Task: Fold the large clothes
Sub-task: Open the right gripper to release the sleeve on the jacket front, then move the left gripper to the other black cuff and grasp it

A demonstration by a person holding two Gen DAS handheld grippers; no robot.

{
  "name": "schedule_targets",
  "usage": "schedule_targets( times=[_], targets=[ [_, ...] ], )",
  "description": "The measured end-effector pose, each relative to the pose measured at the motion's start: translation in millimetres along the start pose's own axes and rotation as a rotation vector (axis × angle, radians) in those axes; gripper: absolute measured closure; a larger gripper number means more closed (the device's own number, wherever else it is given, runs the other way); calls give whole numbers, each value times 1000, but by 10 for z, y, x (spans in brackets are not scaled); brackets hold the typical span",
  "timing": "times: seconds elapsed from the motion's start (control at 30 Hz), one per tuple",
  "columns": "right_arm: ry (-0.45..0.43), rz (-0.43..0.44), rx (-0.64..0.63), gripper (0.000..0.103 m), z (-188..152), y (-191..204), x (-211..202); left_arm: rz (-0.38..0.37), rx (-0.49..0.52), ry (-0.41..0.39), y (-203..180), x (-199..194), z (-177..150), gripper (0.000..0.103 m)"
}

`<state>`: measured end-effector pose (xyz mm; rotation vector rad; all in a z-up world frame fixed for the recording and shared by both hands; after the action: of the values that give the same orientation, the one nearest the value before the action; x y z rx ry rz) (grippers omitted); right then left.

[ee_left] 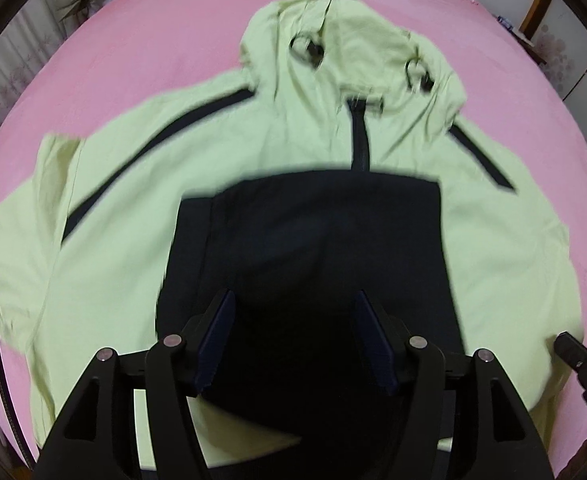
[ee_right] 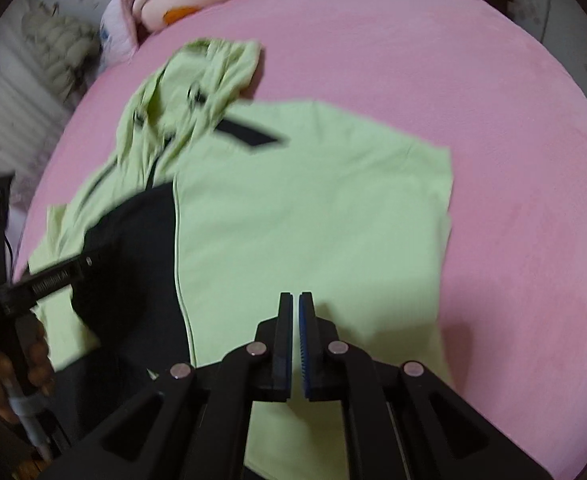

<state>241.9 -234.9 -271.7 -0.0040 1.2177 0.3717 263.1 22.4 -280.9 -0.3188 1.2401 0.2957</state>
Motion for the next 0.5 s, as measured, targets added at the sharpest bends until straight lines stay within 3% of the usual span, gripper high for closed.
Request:
schedule_targets(
  times=[0.1,0.3,0.5],
  targets=[
    [42,-28,18,100,-156,-102,127,3,-6,27,109,97,-156,42],
    [50,-32,76,103,-308,-539,104,19,39,-5,94,156,-244,42],
    [65,-39,76,101,-309,-497,50,32,6,5,90,118,-222,42]
  ],
)
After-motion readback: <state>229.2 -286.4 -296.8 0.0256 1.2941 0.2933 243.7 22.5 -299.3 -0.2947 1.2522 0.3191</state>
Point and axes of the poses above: each gripper's, at about its wrist camera, not at the fingertips, and x roughly the way its jaws point, y to its left, z to its top, the point moved 2 cm from there along x, roughly the way its jaws point, and after that the axes turned 10 degrees about -x, right-handed, at the moved point
